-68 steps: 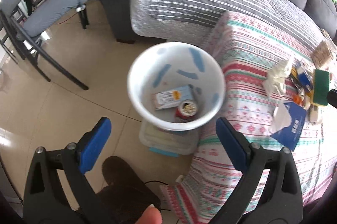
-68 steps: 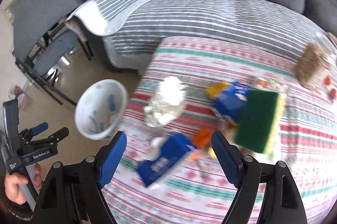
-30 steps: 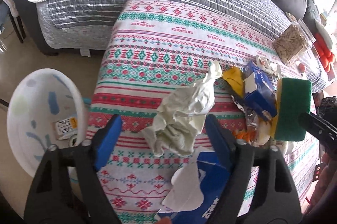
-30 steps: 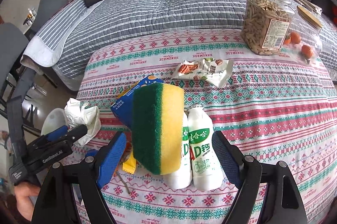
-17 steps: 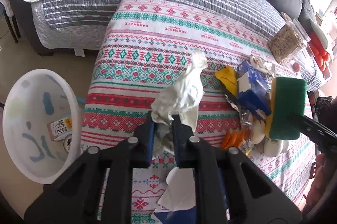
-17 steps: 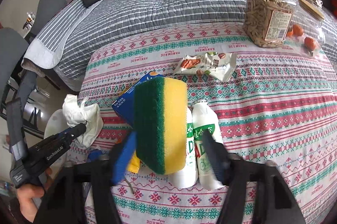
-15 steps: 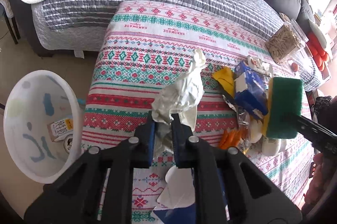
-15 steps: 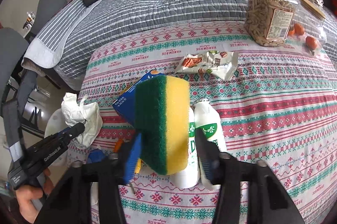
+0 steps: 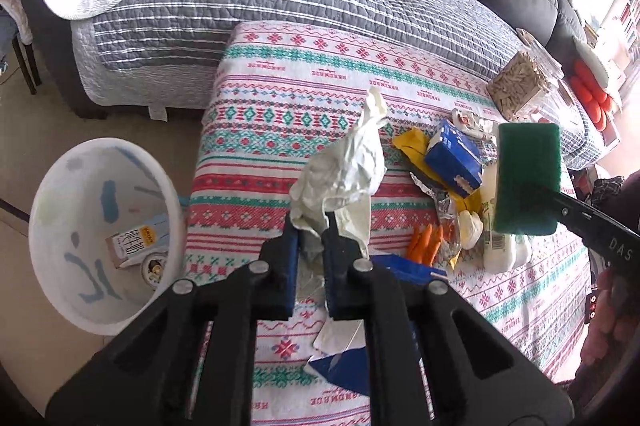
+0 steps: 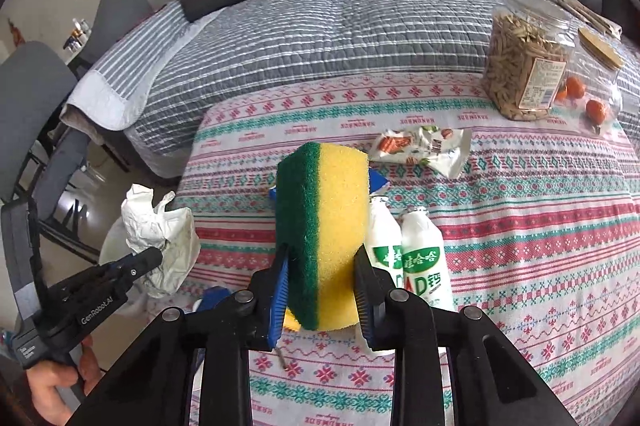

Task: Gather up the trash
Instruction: 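Move the tissue over the white bin and open the left tool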

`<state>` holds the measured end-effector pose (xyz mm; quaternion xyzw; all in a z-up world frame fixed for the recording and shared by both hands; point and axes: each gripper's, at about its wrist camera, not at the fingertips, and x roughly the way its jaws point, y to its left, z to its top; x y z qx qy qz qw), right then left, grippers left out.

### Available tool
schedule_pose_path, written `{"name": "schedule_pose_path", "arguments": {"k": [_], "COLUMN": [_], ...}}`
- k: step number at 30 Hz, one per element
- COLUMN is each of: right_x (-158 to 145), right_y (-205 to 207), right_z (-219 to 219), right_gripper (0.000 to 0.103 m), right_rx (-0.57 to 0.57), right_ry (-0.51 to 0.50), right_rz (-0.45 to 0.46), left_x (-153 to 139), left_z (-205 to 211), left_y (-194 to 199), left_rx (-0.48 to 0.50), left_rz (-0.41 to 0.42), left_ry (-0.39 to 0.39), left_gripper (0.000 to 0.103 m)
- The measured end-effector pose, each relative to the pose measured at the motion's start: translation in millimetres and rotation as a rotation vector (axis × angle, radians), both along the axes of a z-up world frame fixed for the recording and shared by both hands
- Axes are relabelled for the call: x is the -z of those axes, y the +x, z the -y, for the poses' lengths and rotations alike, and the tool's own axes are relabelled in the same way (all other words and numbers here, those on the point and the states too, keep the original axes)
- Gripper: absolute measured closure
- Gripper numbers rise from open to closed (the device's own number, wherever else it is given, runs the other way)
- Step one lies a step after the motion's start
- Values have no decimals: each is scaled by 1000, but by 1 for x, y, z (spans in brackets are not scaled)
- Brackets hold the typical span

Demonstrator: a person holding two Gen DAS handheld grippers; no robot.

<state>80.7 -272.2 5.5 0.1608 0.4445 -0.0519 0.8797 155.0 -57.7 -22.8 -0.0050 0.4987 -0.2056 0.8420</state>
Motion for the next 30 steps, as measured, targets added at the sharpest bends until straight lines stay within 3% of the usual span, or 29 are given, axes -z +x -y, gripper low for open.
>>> {"name": "schedule_pose_path", "arguments": {"k": [20, 30], "right_x": [-12, -13], "right_y": [-5, 5], "right_z": [-18, -39], "right_gripper": [73, 73], "right_rx": [-58, -124], "right_ry": [38, 84], "right_rz": [42, 62], "left_x": [-23, -21], "left_z": [-50, -94], "left_y": [-3, -5], "left_rx": [-90, -174], "left_rz": [24, 25], "left_ry": [-55, -17], "left_gripper": [91, 91]}}
